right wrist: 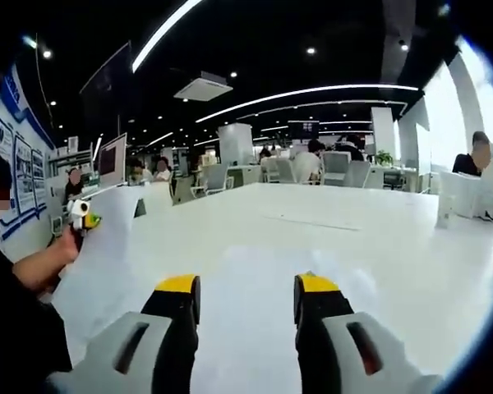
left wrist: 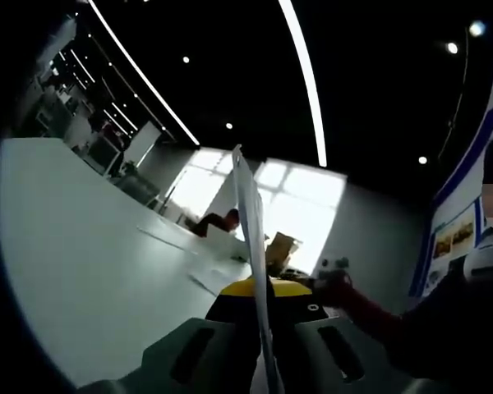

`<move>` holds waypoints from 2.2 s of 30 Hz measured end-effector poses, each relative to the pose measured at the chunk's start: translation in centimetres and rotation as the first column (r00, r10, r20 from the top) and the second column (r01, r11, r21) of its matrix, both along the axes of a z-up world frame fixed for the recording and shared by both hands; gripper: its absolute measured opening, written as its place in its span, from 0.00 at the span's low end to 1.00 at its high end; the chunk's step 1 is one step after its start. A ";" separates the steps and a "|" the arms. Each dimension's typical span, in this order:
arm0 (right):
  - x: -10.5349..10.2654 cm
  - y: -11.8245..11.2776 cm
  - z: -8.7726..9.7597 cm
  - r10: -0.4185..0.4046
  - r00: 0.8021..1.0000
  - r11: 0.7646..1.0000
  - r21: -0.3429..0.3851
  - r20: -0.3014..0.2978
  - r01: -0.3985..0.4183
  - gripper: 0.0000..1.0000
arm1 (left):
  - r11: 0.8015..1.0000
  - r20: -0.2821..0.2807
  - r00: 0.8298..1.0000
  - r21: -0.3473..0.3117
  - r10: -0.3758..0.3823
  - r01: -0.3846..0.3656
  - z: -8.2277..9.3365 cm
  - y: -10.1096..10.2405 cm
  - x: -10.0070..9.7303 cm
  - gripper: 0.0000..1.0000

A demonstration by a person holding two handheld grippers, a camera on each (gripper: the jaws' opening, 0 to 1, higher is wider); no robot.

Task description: Organize the stack of printing papers by aligning and flattening the scattered papers on the table

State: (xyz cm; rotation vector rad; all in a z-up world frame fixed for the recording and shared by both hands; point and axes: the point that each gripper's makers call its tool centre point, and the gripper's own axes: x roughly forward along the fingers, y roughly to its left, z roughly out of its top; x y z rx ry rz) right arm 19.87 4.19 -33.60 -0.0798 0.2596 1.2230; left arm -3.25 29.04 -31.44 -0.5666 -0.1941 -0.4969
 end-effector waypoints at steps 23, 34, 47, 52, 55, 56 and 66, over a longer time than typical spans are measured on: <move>2.0 2.5 -0.5 -0.006 1.000 0.999 -0.053 0.010 0.007 0.45 | 1.000 0.001 1.000 0.003 0.000 0.000 0.0 -0.1 0.0 0.06; 3.2 3.2 -1.0 -0.014 1.000 0.998 -0.068 0.002 0.014 0.46 | 1.000 0.001 1.000 0.004 0.000 0.000 0.0 0.0 0.0 0.06; 3.1 4.0 -1.9 -0.024 1.000 0.996 -0.090 -0.019 0.022 0.47 | 1.000 0.000 1.000 0.004 0.001 -0.001 0.0 0.1 0.0 0.06; 3.1 4.4 -2.1 -0.027 0.999 0.994 -0.104 -0.022 0.024 0.47 | 1.000 -0.001 1.000 0.003 0.001 -0.001 0.0 0.1 0.0 0.06; 3.8 4.6 -2.0 -0.027 0.999 0.994 -0.108 -0.023 0.024 0.47 | 1.000 -0.002 1.000 0.002 0.002 -0.002 0.0 0.1 0.0 0.06; 3.9 4.7 -1.9 -0.026 0.999 0.994 -0.109 -0.022 0.023 0.47 | 1.000 -0.002 1.000 0.002 0.002 -0.002 0.0 0.2 0.0 0.06; 4.0 4.8 -2.0 -0.032 0.999 0.993 -0.110 -0.019 0.030 0.47 | 1.000 -0.003 1.000 0.003 0.004 -0.004 0.0 0.2 0.1 0.06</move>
